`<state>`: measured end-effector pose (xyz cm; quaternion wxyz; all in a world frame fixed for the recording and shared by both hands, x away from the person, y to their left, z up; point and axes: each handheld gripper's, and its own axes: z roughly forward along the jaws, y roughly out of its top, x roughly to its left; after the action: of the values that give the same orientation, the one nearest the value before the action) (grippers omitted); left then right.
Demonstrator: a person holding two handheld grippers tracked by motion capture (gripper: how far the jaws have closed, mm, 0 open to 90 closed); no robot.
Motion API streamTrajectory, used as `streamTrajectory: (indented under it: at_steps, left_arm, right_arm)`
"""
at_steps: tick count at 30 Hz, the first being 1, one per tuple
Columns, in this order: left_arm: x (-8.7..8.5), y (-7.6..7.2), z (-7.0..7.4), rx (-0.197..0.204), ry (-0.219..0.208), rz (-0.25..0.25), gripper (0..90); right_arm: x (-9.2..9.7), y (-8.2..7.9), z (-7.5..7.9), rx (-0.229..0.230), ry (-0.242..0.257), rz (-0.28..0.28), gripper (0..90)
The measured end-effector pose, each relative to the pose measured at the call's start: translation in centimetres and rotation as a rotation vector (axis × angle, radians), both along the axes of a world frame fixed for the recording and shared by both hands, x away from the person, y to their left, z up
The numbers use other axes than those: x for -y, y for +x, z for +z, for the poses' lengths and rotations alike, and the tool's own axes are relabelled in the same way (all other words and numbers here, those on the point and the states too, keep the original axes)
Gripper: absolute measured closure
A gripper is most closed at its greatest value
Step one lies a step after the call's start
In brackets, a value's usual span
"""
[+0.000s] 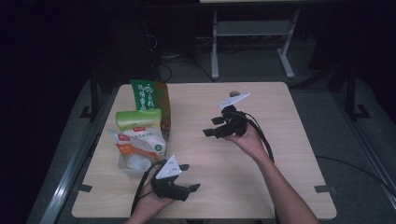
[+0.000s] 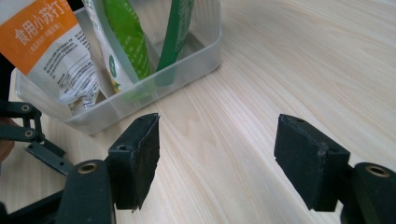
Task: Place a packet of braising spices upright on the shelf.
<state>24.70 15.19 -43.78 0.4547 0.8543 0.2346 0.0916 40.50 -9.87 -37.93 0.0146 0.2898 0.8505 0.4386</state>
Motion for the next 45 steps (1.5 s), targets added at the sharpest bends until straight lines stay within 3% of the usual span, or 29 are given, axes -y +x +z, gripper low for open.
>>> streamTrajectory:
  at_steps: [23, 30, 31, 36, 45]
  left_arm:
    - [-0.1, 0.3, 0.0, 0.004, 0.003, -0.004, 24.0]
    - [0.0, 0.3, -0.1, 0.0, 0.004, -0.003, 24.0]
    - [0.0, 0.3, -0.1, -0.002, 0.001, 0.0, 24.0]
    - [0.1, 0.3, -0.1, 0.003, 0.008, -0.006, 24.0]
    - [0.3, 0.2, -0.2, 0.001, 0.012, -0.004, 24.0]
  right_arm:
    - [3.5, -1.3, -0.6, -0.041, -0.034, -0.054, 29.5]
    - [5.4, -2.0, -1.2, -0.058, -0.038, -0.077, 29.1]
    - [5.8, -2.3, -1.4, -0.044, -0.031, -0.083, 29.5]
    - [6.5, -3.0, -1.9, -0.069, -0.042, -0.092, 29.1]
    - [7.5, -4.5, -2.7, -0.06, -0.041, -0.096, 29.5]
